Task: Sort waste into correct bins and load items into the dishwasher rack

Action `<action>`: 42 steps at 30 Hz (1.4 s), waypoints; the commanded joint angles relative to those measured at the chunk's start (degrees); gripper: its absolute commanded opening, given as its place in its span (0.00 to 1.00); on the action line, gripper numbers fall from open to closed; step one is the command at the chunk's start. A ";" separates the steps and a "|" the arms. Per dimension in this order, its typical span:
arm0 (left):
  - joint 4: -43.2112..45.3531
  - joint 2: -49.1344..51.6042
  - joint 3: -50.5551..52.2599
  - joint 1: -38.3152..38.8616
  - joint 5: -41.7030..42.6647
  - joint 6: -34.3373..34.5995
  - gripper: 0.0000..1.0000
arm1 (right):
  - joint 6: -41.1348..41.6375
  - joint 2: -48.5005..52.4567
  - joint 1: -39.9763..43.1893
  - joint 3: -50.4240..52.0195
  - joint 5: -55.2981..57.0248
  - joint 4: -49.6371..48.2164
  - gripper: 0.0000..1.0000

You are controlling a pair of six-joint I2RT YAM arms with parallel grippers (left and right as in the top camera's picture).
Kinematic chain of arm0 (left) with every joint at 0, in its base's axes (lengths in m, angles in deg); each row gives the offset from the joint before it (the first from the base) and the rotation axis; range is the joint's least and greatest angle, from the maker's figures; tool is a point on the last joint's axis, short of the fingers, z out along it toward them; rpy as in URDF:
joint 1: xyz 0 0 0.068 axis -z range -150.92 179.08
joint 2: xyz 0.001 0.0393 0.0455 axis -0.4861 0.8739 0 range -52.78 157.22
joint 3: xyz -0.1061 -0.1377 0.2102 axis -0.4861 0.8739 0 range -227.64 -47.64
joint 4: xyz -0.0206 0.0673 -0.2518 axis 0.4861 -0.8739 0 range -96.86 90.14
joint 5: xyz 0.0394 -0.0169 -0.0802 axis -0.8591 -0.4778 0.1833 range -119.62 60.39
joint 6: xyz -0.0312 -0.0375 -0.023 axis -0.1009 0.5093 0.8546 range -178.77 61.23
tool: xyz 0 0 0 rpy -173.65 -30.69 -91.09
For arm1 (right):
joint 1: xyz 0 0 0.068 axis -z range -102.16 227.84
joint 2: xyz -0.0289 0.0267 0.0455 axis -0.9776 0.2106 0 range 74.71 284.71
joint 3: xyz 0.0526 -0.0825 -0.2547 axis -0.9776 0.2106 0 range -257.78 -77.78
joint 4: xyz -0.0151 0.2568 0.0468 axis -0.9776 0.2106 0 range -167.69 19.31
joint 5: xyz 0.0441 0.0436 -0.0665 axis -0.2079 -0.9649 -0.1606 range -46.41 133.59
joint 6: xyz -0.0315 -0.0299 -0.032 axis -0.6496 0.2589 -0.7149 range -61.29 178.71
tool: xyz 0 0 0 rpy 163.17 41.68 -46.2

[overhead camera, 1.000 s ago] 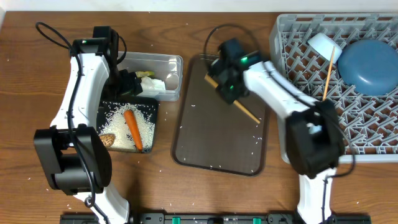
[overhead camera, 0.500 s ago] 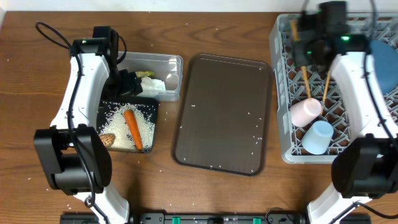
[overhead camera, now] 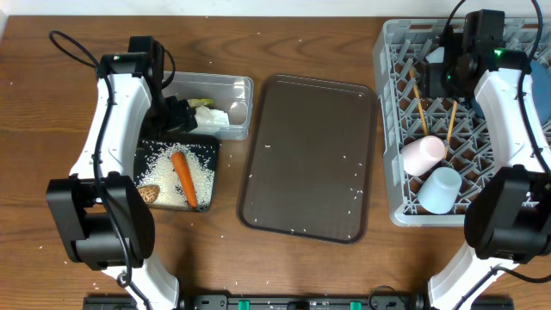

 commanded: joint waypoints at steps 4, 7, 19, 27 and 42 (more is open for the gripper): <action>-0.17 0.04 -0.59 0.28 -0.28 0.55 0.98 | 6.05 -2.05 0.55 0.07 -1.62 1.90 0.96; -0.17 0.04 -0.59 0.28 -0.26 0.55 0.98 | 5.99 -5.44 0.35 0.07 -8.11 3.56 0.94; -0.17 0.04 -0.61 0.28 -0.26 0.55 0.98 | 5.44 -21.94 -2.91 0.07 -13.92 -1.81 0.99; -0.17 0.04 -0.59 0.28 -0.28 0.55 0.98 | 5.81 -23.10 -2.89 0.07 -14.36 -0.11 0.99; -0.17 0.04 -0.59 0.28 -0.28 0.55 0.98 | 5.79 -26.47 -8.81 2.64 -12.61 0.46 0.99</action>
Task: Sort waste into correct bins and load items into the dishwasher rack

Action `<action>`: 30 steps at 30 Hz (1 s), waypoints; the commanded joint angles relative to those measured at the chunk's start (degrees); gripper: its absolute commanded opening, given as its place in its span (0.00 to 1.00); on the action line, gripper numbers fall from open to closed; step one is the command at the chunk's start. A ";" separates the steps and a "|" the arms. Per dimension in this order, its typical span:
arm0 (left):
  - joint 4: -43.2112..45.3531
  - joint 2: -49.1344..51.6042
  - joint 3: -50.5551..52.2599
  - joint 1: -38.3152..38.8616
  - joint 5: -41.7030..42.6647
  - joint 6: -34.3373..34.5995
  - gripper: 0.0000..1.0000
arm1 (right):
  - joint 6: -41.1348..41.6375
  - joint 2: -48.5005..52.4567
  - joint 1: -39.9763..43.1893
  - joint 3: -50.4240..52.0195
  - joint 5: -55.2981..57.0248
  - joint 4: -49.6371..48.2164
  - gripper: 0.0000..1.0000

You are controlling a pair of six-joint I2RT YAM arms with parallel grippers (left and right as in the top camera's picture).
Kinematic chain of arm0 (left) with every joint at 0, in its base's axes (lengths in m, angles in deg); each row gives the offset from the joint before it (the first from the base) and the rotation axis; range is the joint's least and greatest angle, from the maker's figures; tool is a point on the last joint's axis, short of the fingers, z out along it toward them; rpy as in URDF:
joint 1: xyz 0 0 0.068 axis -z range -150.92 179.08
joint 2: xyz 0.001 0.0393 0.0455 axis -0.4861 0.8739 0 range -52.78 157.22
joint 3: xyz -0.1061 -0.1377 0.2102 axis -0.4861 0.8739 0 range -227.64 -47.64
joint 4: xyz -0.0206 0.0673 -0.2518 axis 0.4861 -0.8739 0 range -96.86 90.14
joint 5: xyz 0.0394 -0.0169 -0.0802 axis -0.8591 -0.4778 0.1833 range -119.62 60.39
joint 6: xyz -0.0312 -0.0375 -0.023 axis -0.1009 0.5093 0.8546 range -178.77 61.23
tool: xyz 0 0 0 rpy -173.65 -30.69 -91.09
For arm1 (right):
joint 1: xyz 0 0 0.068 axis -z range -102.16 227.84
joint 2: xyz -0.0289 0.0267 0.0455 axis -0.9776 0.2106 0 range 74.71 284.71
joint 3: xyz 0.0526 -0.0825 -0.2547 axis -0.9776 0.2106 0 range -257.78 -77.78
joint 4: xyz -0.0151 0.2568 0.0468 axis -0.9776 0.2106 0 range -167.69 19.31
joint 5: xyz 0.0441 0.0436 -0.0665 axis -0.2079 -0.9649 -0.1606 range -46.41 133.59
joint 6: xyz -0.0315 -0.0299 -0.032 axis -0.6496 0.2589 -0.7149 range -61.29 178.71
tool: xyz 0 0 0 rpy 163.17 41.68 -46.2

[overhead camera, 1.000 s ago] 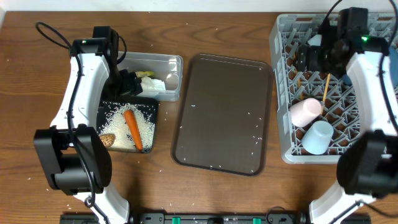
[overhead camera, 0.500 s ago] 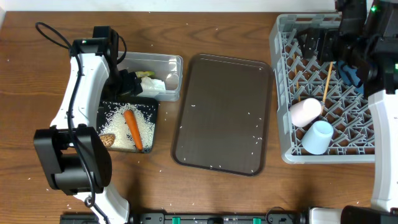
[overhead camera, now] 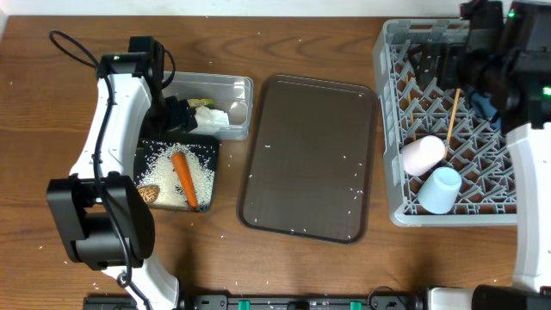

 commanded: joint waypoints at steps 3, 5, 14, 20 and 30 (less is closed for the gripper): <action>-0.17 0.04 -0.59 0.28 -0.26 0.57 0.98 | -0.33 -7.26 -10.40 6.05 0.87 0.28 0.99; -0.17 0.04 -0.59 0.28 -0.26 0.57 0.98 | -3.13 -10.75 -12.74 10.62 2.86 -0.79 0.99; -0.17 0.04 -0.59 0.28 -0.26 0.55 0.98 | -5.77 -35.32 -10.67 55.15 4.87 -41.51 0.99; -0.17 0.04 -0.59 0.28 -0.28 0.55 0.98 | -4.00 -53.77 -8.11 80.08 6.10 -59.04 0.99; -0.17 0.04 -0.59 0.28 -0.26 0.55 0.98 | -1.86 -77.37 -8.04 95.56 6.60 -55.91 0.99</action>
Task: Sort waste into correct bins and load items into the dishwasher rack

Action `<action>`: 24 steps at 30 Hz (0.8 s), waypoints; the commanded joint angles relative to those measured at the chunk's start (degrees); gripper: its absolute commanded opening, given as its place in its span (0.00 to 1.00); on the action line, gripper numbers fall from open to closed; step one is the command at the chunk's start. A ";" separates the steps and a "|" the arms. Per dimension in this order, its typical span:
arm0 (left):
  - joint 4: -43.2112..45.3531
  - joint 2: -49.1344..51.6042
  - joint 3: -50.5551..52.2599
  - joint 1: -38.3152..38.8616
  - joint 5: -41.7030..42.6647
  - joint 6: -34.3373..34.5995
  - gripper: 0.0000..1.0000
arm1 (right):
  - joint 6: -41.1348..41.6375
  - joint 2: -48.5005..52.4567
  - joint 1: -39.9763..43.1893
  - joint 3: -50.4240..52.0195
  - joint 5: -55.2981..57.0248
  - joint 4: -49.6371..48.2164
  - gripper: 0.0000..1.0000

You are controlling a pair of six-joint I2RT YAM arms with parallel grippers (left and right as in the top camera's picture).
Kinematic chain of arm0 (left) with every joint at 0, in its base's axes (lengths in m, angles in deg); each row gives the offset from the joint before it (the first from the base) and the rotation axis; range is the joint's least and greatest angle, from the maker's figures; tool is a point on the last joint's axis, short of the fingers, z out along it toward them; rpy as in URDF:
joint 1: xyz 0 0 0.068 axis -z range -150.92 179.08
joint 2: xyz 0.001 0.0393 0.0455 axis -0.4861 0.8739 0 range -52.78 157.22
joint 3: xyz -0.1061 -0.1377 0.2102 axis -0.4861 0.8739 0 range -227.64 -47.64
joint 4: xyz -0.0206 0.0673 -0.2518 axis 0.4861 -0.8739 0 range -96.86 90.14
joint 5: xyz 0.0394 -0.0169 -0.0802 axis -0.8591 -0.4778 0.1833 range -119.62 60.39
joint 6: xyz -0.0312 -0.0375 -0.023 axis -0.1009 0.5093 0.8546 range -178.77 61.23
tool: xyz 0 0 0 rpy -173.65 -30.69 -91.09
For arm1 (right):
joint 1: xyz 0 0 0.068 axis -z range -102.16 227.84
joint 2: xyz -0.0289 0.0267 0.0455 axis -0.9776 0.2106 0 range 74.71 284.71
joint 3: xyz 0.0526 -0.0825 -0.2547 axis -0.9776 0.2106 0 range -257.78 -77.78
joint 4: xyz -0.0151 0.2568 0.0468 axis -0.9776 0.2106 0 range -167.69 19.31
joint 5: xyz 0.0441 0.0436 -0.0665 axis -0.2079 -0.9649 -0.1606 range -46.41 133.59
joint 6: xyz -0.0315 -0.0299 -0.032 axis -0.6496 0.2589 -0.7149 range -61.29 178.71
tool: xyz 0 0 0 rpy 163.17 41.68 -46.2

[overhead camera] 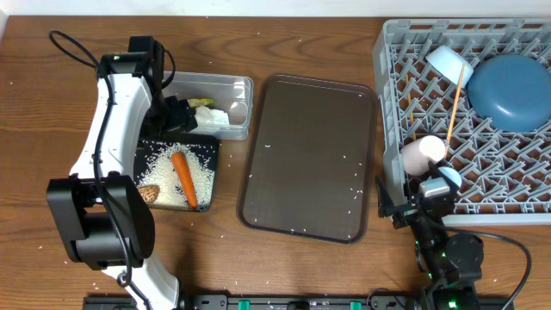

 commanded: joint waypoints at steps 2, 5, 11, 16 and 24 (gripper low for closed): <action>-0.22 0.04 -0.61 0.28 -0.28 0.55 0.98 | 1.44 -5.11 0.37 0.70 0.55 3.41 0.99; -0.22 0.04 -0.61 0.28 -0.28 0.52 0.98 | 1.44 -9.88 0.42 0.70 0.55 7.17 0.99; -0.22 0.04 -0.61 0.28 -0.26 0.55 0.98 | 1.46 -10.84 0.35 0.70 0.55 10.78 0.99; -0.22 0.04 -0.61 0.28 -0.26 0.52 0.98 | 1.46 -8.90 0.35 0.70 0.55 10.80 0.99; -0.22 0.04 -0.61 0.28 -0.26 0.52 0.98 | 1.46 -8.20 0.35 0.70 0.55 10.80 0.99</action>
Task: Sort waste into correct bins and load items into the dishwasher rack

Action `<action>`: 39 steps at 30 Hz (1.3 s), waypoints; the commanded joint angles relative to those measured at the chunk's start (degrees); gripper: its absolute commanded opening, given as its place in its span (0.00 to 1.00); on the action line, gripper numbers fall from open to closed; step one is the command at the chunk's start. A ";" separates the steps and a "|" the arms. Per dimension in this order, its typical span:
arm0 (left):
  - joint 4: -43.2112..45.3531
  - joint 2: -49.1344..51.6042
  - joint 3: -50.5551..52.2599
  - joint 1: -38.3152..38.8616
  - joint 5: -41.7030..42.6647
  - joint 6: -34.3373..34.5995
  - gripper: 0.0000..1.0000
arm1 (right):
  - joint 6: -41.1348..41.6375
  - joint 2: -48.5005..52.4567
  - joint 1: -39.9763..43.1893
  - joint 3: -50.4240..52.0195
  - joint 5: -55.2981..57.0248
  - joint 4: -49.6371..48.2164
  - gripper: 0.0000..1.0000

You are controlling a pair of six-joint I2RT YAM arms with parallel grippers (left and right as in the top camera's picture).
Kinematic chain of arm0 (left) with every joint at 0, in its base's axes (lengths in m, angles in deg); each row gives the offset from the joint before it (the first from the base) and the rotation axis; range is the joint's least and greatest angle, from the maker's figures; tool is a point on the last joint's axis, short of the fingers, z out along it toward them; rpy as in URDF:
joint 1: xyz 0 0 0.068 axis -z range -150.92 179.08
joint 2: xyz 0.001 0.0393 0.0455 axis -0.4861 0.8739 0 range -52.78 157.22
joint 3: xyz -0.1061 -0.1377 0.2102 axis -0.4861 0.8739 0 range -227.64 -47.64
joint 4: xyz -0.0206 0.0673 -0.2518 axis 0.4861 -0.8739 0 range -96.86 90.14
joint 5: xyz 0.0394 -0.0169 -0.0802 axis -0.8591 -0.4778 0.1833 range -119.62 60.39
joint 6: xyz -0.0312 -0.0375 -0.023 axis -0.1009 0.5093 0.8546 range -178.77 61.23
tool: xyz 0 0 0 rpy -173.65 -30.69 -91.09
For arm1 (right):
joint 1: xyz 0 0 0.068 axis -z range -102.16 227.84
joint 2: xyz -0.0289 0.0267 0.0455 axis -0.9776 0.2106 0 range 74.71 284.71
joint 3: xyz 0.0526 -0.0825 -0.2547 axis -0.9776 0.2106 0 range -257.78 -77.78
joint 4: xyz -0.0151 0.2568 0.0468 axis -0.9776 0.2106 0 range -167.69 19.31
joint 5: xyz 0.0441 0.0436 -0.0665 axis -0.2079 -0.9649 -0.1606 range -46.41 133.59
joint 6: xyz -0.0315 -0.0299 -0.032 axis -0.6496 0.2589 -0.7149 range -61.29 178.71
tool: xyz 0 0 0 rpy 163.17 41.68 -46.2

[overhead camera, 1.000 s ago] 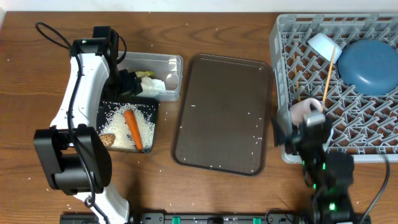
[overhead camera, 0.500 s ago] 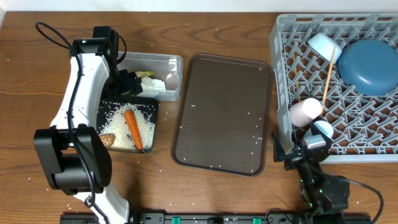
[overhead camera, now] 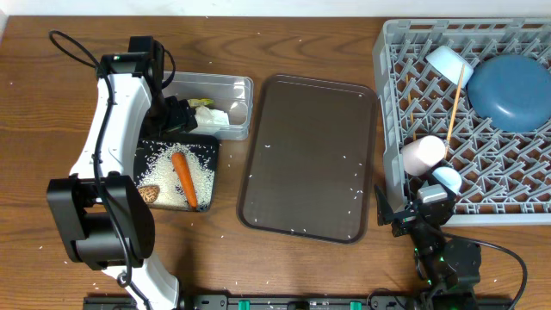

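The grey dishwasher rack (overhead camera: pixel 392 129) at the right holds a blue bowl (overhead camera: pixel 510 90), a small white bowl (overhead camera: pixel 446 60), a wooden chopstick (overhead camera: pixel 455 103), a pink cup (overhead camera: pixel 422 155) and a light blue cup (overhead camera: pixel 446 179). My right gripper (overhead camera: pixel 392 215) is folded low at the table's front, just left of the rack's near corner; its jaws are too dark to read. My left gripper (overhead camera: pixel 179 116) hangs over the seam between the clear bin (overhead camera: pixel 245 86) and the black bin (overhead camera: pixel 207 142); its state is unclear.
The clear bin contains white scraps (overhead camera: pixel 211 116). The black bin holds rice, a carrot (overhead camera: pixel 183 176) and a brown lump (overhead camera: pixel 150 195). A brown tray (overhead camera: pixel 310 155) lies mid-table with a few rice grains on it. Grains also speckle the wood.
My right arm has settled slightly lower at the front edge, uncovering more of the light blue cup. The left arm and all items are unchanged.
At first my right gripper was over the rack's far left part beside the chopsticks. Then the arm stood high across the rack's back. After that it was folded down at the table's front right, baring both bowls. The left arm stayed over the bins throughout.
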 commanded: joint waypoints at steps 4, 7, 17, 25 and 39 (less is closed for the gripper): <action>-0.20 0.04 -0.61 0.28 -0.28 0.55 0.98 | 0.94 0.04 0.35 0.09 0.35 0.26 0.99; -0.20 0.04 -0.61 0.28 -0.31 0.55 0.98 | 0.94 0.04 0.35 0.09 0.37 0.26 0.99; 2.80 -2.75 0.26 0.90 -0.26 2.78 0.98 | 0.94 0.04 0.35 0.09 0.35 0.26 0.99; 45.13 -21.11 19.98 9.09 -0.33 -4.09 0.98 | 0.92 0.04 0.35 0.09 0.35 0.26 0.99; 67.10 -66.71 69.40 4.92 -0.28 -6.58 0.98 | 0.94 0.04 0.35 0.09 0.35 0.26 0.99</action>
